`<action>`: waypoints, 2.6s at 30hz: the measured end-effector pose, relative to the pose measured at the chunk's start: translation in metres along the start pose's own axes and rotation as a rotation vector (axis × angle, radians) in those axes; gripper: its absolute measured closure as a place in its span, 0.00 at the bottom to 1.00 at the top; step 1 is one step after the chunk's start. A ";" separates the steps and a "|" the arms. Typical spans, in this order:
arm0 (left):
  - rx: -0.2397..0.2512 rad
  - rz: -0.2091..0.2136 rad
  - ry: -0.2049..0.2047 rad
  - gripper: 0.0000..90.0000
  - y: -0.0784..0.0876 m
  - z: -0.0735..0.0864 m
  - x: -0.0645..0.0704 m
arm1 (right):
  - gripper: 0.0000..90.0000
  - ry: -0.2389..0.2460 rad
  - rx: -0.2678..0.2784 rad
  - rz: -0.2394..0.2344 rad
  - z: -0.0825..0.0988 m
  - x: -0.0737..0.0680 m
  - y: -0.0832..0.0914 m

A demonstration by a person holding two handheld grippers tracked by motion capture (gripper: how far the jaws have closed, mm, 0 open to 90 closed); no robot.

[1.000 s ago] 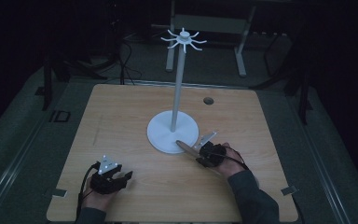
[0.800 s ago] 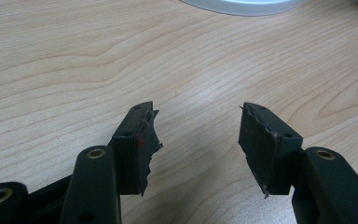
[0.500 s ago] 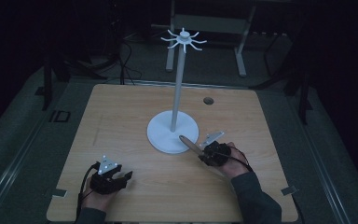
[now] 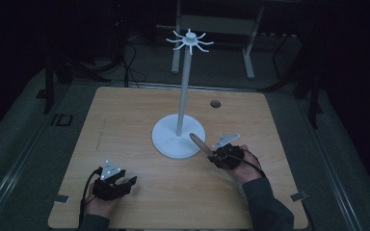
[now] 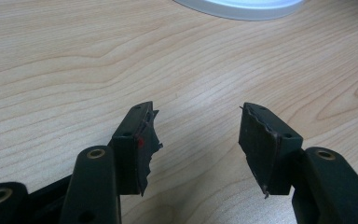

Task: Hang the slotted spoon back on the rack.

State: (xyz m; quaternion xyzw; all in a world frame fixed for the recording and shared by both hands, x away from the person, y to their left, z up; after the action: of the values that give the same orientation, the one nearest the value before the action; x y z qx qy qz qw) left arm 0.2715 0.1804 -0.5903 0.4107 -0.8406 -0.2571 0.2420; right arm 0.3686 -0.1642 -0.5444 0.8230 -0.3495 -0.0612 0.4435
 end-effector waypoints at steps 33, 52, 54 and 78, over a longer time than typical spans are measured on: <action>0.028 -0.004 -0.002 0.50 0.003 -0.001 0.000 | 0.82 -0.056 0.181 0.059 -0.016 0.013 0.024; 0.024 -0.011 -0.001 0.51 0.003 -0.001 0.000 | 0.82 -0.082 0.290 0.094 -0.039 0.017 0.039; 0.020 -0.013 -0.001 0.51 0.003 -0.001 -0.001 | 0.82 -0.086 0.299 0.097 -0.041 0.019 0.041; 0.033 -0.021 0.003 0.52 0.004 -0.001 -0.001 | 0.82 -0.133 0.407 0.117 -0.059 0.031 0.060</action>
State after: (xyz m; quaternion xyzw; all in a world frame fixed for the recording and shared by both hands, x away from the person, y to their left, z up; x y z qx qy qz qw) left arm 0.2706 0.1828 -0.5869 0.4237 -0.8400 -0.2452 0.2338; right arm 0.3848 -0.1650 -0.4561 0.8680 -0.4302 -0.0179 0.2472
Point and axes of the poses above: each handheld gripper's, and its own axes: y roughly backward along the jaws, z roughly out of its underside, x roughly to its right, the point moved 5 cm from there along -y, roughly forward along the jaws, and after that the axes turned 8 degrees about z, right-handed, at the moved point
